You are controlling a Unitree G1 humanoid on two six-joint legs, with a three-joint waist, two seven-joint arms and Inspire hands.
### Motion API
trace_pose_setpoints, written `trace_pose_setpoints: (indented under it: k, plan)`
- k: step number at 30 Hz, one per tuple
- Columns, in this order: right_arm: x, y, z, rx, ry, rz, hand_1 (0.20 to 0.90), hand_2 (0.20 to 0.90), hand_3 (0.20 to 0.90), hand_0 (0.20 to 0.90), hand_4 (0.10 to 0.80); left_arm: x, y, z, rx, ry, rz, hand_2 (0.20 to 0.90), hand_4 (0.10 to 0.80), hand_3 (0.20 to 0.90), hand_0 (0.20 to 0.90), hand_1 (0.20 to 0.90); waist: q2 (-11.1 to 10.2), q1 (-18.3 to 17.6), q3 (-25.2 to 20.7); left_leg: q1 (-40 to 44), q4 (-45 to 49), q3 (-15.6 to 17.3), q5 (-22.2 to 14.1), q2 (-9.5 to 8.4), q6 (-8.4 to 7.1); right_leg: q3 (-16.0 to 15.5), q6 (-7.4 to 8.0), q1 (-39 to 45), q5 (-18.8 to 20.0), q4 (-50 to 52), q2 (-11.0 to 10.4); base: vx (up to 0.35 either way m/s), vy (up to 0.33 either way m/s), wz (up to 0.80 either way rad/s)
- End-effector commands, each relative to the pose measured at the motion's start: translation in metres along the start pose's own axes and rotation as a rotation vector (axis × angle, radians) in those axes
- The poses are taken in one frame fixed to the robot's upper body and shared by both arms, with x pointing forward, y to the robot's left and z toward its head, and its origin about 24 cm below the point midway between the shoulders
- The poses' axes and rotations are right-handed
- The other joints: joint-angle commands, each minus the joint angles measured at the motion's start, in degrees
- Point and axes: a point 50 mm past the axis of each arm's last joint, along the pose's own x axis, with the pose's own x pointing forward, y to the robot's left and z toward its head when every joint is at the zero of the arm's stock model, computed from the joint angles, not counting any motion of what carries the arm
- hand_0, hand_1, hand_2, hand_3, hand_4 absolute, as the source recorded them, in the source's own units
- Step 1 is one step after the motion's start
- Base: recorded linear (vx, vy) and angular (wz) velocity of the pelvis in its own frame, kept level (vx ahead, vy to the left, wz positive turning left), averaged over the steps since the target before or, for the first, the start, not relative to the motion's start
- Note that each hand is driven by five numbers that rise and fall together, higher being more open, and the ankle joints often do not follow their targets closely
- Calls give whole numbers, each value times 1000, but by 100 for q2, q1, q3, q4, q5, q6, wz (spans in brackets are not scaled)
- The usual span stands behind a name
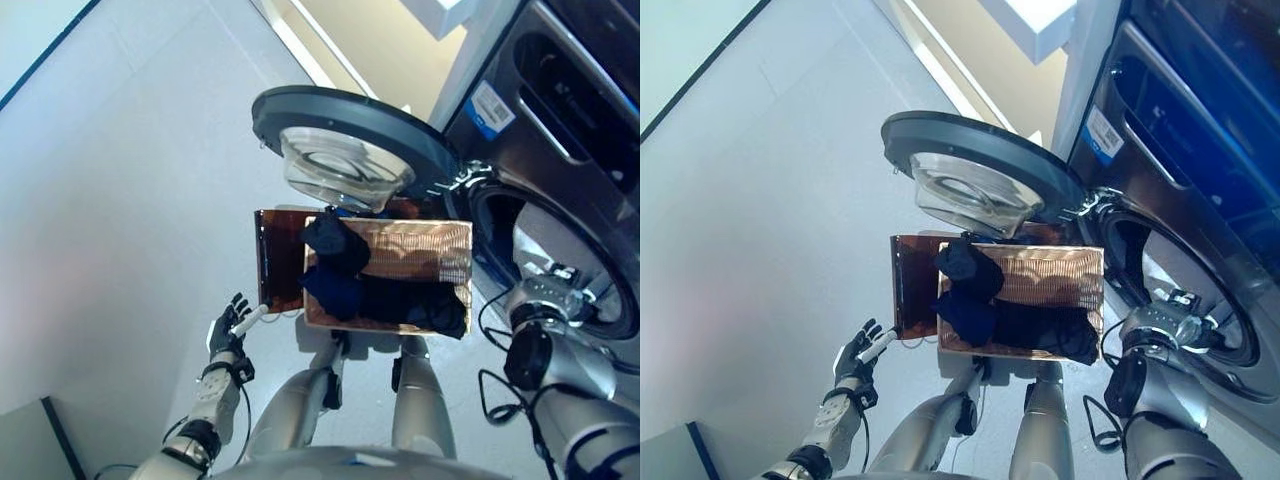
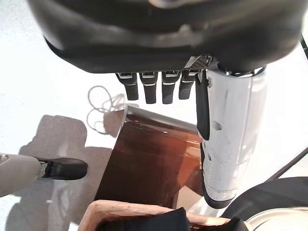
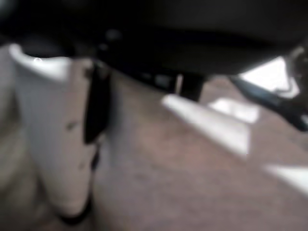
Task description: Pick up the clothes and place them into the washing machine
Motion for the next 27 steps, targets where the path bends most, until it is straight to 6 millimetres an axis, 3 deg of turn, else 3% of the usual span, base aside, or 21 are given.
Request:
trace_pose_setpoints:
  k: [1, 3, 10, 16, 22, 27]
  plan:
    - [1, 54, 72, 29, -308, 167, 200, 200, 200, 200, 300, -4, 15, 1, 21, -41, 46, 900, 800, 900, 900, 900, 46, -2, -353, -280, 268, 167, -266, -140, -421, 52, -181, -2, -19, -73, 60, 0, 0, 0]
    - [0, 57, 72, 20, -307, 179, 200, 200, 200, 200, 300, -4, 13, 1, 18, -43, 38, 900, 800, 900, 900, 900, 74, 2, -361, -286, 249, 172, -255, -146, -424, 60, -182, -22, -17, -67, 65, 0, 0, 0]
    - [-22, 103, 68, -66, -300, 393, 200, 200, 200, 200, 300, -4, 9, 12, -8, -100, -4, 900, 800, 900, 900, 900, 230, 78, -341, -318, 121, 210, -167, -172, -453, 138, -197, -214, -22, 29, 50, 0, 0, 0]
    - [-41, 130, 60, -65, -290, 509, 200, 200, 200, 200, 300, -5, 8, 12, -10, -102, -23, 900, 800, 900, 900, 900, 241, 145, -376, -324, 72, 198, -119, -148, -474, 152, -218, -275, -54, 67, 84, 8, -18, 1]
    - [-57, 146, 55, -26, -283, 585, 200, 200, 200, 200, 300, -4, 8, 14, -10, -107, -24, 900, 800, 900, 900, 900, 197, 162, -458, -342, 76, 187, -122, -130, -502, 133, -220, -293, -84, 90, 101, 6, -13, 2]
    - [-60, 147, 46, -66, -269, 623, 200, 200, 200, 200, 300, -3, 11, 16, -15, -116, -10, 900, 800, 900, 900, 900, 155, 170, -491, -352, 71, 188, -125, -113, -510, 98, -230, -298, -93, 81, 116, 0, 0, 0]
